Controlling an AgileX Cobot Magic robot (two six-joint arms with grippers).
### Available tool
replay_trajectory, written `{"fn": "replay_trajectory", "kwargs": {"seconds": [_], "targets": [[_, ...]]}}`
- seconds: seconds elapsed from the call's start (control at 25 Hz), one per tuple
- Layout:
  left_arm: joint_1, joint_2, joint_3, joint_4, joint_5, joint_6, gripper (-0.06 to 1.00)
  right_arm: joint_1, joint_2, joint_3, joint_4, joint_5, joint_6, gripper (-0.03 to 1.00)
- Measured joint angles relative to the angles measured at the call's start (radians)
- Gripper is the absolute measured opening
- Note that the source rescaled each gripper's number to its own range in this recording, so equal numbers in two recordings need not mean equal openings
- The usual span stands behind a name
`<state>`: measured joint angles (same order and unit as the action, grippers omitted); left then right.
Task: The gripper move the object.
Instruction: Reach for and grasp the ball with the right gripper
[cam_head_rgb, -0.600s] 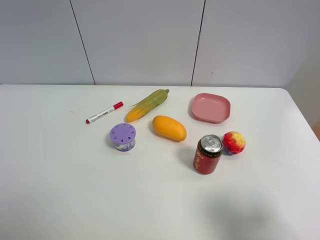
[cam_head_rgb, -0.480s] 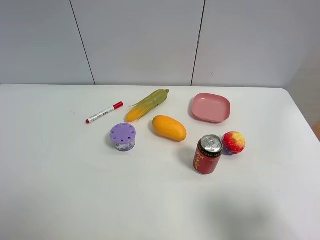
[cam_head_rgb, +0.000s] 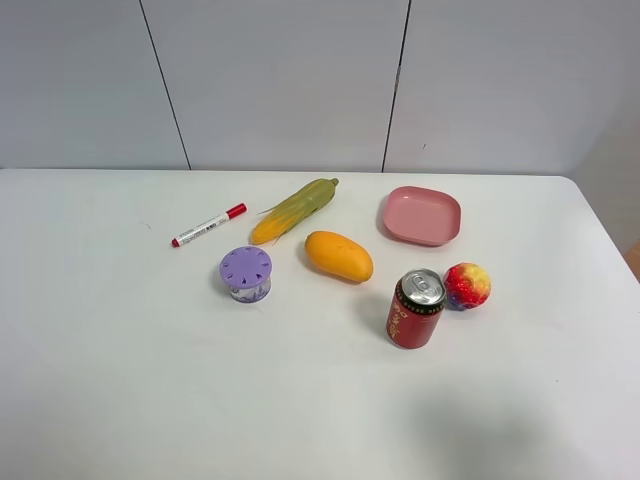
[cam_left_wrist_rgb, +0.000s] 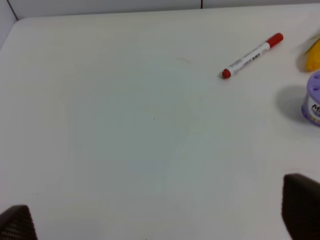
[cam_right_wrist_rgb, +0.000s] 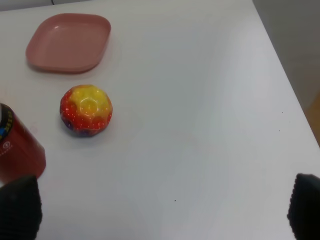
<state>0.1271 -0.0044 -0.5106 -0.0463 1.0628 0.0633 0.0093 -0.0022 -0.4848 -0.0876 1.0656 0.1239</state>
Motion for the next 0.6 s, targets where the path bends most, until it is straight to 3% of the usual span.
{"fn": "replay_trajectory", "kwargs": {"seconds": [0.36,0.6], "targets": [[0.000,0.000,0.000,0.000,0.000,0.000,1.00,0.000,0.000,-0.006,-0.001,0.001,0.014,1.00],[0.000,0.000,0.000,0.000,0.000,0.000,1.00,0.000,0.142,-0.156,-0.004,0.004,0.034,1.00]]}}
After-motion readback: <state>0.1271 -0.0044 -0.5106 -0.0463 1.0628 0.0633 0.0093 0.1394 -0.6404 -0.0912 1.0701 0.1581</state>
